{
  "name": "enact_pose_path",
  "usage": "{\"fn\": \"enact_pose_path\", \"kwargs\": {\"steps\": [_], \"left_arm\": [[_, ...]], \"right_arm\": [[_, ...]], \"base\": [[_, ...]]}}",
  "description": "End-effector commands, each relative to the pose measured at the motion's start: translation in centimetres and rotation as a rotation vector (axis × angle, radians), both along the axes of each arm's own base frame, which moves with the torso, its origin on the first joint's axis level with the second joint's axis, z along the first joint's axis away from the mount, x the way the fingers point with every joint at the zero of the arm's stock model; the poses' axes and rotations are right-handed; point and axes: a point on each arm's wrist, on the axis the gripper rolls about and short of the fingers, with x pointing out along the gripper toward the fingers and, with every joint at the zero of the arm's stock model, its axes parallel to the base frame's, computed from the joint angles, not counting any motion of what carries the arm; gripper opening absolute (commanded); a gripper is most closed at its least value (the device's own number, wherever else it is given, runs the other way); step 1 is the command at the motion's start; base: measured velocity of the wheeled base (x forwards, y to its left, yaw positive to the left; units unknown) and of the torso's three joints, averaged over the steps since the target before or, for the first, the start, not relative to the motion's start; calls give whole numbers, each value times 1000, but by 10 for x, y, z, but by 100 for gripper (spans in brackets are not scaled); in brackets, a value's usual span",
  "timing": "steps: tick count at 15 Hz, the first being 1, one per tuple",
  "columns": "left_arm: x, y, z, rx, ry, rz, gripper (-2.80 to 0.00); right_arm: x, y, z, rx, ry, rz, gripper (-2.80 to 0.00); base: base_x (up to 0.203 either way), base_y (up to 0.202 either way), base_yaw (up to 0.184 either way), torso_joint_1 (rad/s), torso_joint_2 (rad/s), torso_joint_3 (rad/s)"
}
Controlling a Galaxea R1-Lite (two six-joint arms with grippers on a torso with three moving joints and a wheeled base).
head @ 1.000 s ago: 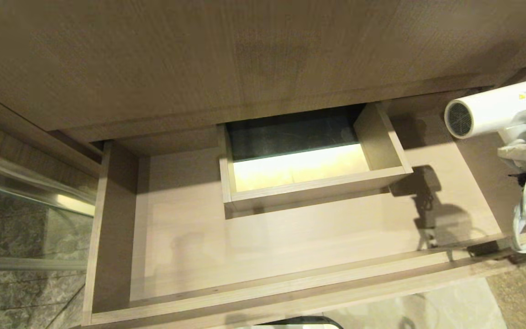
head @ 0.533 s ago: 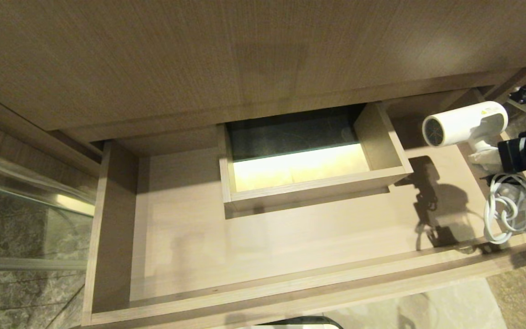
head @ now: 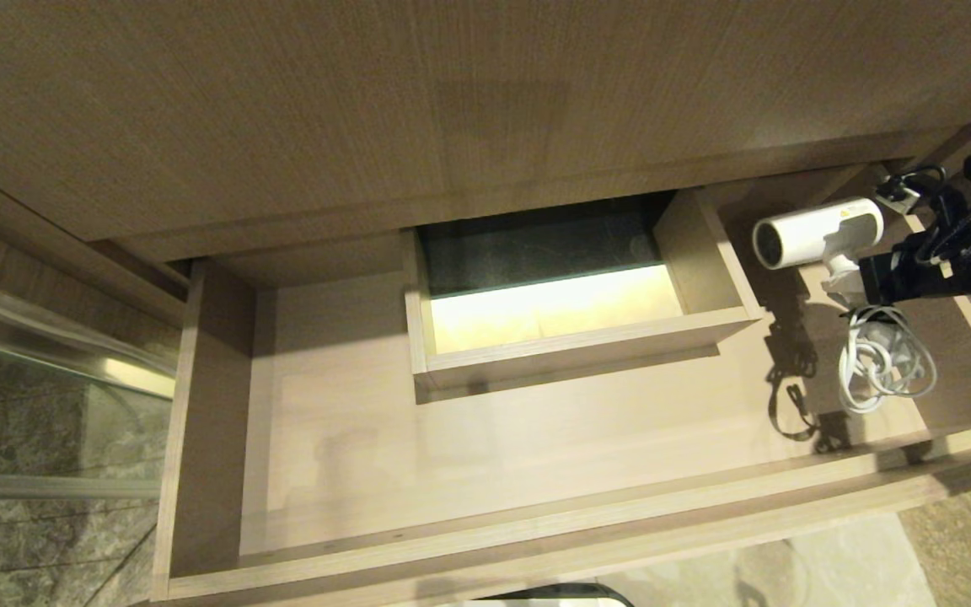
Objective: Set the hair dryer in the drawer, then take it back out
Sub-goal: Put it into the drawer
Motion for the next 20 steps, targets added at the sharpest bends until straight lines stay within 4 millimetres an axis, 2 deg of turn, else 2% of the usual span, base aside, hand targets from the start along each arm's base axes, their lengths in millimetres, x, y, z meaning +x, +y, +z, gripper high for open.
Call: {"fn": "enact_pose_path", "kwargs": {"steps": [1, 6, 7, 9, 11, 13, 16, 17, 18, 20], "left_arm": [[0, 0, 0, 0, 1, 0, -280], [0, 0, 0, 0, 1, 0, -280], [0, 0, 0, 0, 1, 0, -280], [0, 0, 0, 0, 1, 0, -280], [0, 0, 0, 0, 1, 0, -280], [0, 0, 0, 0, 1, 0, -280], [0, 0, 0, 0, 1, 0, -280], [0, 0, 0, 0, 1, 0, -280], [0, 0, 0, 0, 1, 0, -280], [0, 0, 0, 0, 1, 0, -280]], "right_arm": [[23, -6, -23, 3, 17, 4, -280], [51, -13, -42, -74, -61, 36, -280], [53, -13, -45, -75, -59, 37, 0], [54, -14, -51, -70, -35, 37, 0], [52, -13, -47, -68, -42, 34, 0], [41, -10, -27, -71, -83, 30, 0], [-1, -3, 12, -78, -154, 19, 0], [-18, 0, 27, -79, -186, 11, -122], [-37, 3, 39, -82, -210, 4, -280], [-79, 12, 60, -87, -230, -7, -280]], "base": [[0, 0, 0, 0, 0, 0], [0, 0, 0, 0, 0, 0], [0, 0, 0, 0, 0, 0], [0, 0, 0, 0, 0, 0], [0, 0, 0, 0, 0, 0], [0, 0, 0, 0, 0, 0], [0, 0, 0, 0, 0, 0], [0, 0, 0, 0, 0, 0], [0, 0, 0, 0, 0, 0], [0, 0, 0, 0, 0, 0]]}}
